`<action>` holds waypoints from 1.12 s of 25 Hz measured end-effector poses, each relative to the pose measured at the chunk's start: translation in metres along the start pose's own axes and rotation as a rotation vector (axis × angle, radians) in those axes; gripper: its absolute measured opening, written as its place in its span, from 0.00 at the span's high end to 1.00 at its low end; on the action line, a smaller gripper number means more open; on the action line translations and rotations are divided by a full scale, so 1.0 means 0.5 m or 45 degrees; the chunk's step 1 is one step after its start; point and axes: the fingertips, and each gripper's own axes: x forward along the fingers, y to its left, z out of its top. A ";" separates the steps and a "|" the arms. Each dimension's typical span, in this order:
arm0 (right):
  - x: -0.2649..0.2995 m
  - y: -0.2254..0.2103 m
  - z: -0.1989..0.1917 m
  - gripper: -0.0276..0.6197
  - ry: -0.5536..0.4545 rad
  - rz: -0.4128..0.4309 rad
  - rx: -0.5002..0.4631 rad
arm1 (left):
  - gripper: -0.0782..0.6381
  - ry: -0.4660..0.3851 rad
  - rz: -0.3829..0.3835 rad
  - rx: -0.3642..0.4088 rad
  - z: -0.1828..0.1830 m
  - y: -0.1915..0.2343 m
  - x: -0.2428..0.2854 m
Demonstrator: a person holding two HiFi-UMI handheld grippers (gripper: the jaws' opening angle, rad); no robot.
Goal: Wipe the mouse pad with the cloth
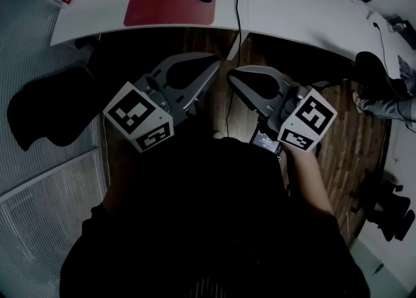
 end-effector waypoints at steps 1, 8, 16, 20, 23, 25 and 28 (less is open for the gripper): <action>0.005 -0.010 0.010 0.95 0.002 -0.017 -0.003 | 0.88 0.009 -0.025 -0.002 0.004 0.008 0.003; 0.066 -0.089 0.047 0.95 -0.043 -0.134 0.069 | 0.88 0.051 -0.157 -0.012 0.030 0.096 0.014; 0.173 -0.118 0.060 0.95 -0.007 -0.157 0.045 | 0.88 0.005 -0.216 -0.068 0.043 0.213 -0.016; 0.219 -0.132 0.071 0.95 0.005 -0.145 0.014 | 0.88 0.002 -0.204 -0.069 0.051 0.266 -0.037; 0.254 -0.129 0.073 0.95 0.062 -0.102 -0.011 | 0.88 -0.006 -0.200 -0.078 0.057 0.290 -0.052; 0.271 -0.130 0.077 0.95 0.099 -0.070 -0.042 | 0.88 -0.014 -0.203 -0.072 0.063 0.302 -0.056; 0.290 -0.139 0.079 0.95 0.148 -0.033 -0.096 | 0.88 -0.012 -0.203 -0.055 0.066 0.315 -0.052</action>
